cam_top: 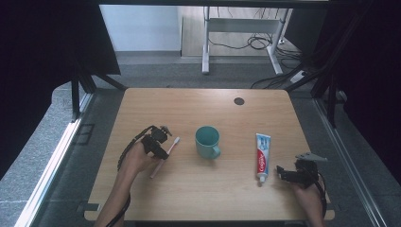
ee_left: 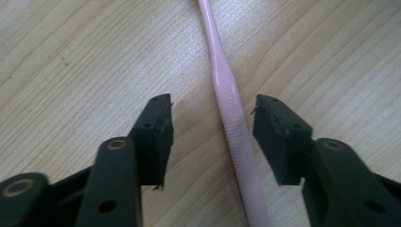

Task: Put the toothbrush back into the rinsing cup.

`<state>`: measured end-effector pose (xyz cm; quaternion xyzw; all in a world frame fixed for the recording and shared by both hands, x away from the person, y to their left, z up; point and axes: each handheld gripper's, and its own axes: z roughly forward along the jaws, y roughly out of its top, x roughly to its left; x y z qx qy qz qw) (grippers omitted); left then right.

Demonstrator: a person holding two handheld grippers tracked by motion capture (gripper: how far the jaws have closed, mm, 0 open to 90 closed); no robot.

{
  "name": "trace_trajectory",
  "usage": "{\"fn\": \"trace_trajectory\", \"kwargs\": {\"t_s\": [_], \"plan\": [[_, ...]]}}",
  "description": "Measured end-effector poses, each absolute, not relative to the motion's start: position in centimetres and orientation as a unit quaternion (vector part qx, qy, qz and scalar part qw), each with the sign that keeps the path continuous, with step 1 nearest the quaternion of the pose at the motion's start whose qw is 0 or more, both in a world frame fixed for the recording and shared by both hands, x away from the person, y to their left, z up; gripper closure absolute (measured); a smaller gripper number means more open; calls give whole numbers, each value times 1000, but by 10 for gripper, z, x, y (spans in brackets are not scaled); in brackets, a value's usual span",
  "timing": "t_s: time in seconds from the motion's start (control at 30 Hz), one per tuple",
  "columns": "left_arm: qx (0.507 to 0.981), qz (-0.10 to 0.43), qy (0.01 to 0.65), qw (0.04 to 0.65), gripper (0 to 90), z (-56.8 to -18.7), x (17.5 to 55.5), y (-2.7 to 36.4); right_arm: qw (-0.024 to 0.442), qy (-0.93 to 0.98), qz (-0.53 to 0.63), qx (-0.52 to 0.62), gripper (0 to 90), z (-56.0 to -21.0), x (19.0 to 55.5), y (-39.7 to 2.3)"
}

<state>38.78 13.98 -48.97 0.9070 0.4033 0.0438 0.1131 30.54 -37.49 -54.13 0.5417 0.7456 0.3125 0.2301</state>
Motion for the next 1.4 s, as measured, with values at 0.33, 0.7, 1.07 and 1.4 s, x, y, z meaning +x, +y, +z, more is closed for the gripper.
{"fn": "trace_trajectory", "kwargs": {"t_s": [0.33,0.7,1.07,1.4], "plan": [[905,21,416,86,595,-498,398,130,230,746,313,541,65,-541,306,-375],[902,3,425,69,681,-500,402,124,229,747,313,539,65,-541,306,-375],[895,-13,443,48,789,-500,406,123,228,748,313,539,65,-541,306,-375],[899,-6,433,68,793,-491,405,123,228,748,313,539,65,-541,306,-375]]}}
